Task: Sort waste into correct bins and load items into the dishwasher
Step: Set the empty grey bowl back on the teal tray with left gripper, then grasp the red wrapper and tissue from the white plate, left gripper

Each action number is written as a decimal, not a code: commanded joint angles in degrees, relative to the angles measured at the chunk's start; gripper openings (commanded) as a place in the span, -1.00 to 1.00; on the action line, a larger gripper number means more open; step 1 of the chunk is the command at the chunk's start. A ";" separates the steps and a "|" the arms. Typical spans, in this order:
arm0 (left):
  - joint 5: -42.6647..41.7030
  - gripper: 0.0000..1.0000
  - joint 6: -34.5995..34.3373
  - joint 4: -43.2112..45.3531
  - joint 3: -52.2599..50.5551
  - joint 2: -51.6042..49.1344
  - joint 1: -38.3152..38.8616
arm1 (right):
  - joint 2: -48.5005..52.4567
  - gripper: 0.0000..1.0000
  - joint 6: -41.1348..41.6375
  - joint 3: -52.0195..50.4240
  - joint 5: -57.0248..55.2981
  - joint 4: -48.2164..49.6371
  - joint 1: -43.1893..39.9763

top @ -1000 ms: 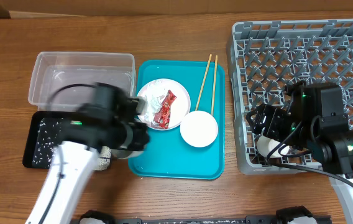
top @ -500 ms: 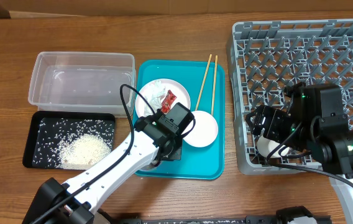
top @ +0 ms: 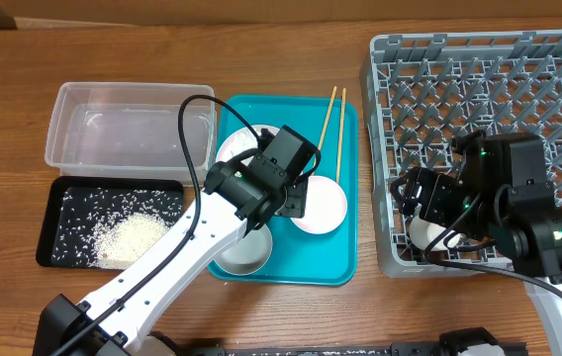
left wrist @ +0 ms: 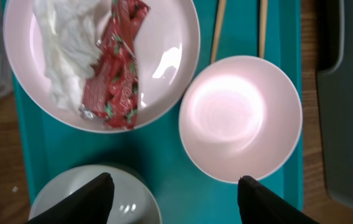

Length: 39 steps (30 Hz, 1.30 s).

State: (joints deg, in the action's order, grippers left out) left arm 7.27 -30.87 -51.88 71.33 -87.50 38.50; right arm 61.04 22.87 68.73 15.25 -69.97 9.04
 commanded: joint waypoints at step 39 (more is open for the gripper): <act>0.79 -0.92 11.13 1.53 16.00 -11.45 -8.70 | -0.15 0.82 -0.42 0.72 0.31 -0.13 0.28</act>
State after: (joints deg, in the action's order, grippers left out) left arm 6.31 -18.55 -49.17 85.34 -102.78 30.15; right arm 61.04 22.68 68.73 15.22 -70.30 9.04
